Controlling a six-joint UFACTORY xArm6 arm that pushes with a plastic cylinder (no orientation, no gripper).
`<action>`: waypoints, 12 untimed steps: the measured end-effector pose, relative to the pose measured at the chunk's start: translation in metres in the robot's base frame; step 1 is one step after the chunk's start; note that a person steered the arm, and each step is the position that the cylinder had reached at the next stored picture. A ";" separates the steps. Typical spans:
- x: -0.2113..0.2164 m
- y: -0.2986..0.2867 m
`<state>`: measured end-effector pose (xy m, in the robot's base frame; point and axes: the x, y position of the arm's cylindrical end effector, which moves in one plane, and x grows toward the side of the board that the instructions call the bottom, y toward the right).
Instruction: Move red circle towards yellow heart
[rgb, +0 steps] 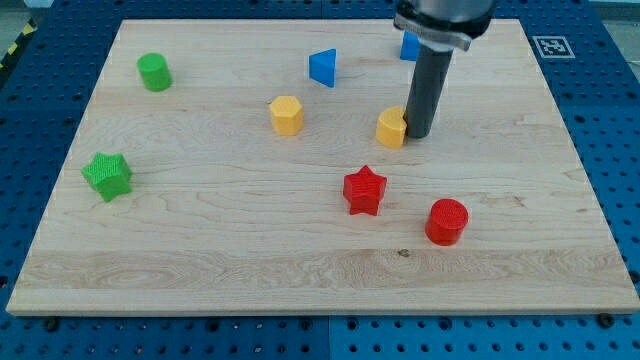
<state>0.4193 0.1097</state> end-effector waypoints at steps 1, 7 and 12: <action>0.000 0.000; 0.098 0.044; 0.167 0.004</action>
<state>0.5863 0.1135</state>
